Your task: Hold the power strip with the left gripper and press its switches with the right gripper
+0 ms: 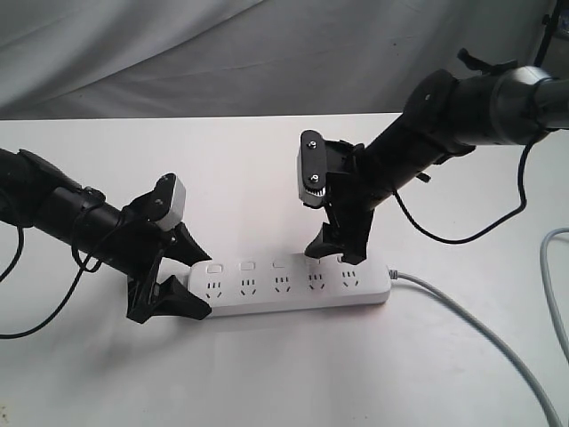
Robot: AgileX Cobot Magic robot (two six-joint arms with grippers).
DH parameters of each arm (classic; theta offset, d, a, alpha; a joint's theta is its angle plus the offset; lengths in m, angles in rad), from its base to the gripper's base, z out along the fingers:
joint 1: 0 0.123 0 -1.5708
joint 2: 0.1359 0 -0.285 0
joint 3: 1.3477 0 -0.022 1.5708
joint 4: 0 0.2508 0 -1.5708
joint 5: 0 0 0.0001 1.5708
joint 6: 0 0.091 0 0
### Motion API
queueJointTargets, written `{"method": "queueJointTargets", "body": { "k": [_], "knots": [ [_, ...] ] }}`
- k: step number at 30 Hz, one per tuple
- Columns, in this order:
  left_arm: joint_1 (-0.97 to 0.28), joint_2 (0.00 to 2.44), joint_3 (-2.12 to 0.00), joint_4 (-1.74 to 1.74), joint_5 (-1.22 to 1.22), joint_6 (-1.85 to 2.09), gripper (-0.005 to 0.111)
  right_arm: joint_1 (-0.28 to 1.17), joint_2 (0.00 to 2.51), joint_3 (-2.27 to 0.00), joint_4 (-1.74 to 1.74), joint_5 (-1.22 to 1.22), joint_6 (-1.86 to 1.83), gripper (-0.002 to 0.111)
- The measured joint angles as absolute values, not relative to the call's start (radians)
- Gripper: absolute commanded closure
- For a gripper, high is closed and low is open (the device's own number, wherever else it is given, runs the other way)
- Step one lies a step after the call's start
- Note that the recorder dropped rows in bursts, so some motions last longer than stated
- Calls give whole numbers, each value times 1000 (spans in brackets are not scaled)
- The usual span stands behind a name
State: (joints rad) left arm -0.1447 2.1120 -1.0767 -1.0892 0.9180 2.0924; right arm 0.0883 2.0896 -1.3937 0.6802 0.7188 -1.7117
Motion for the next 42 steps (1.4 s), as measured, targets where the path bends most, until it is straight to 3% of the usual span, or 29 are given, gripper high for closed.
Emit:
{"method": "queueJointTargets", "body": {
  "k": [14,42],
  "knots": [
    [-145,2112,-1077,-1089,918,2092,107,-32,2090,-1394,724,816,-1786,38],
    [-145,2112,-1077,-1089,918,2092,107,-34,2130,-1392,717,817,-1803,38]
  ]
}}
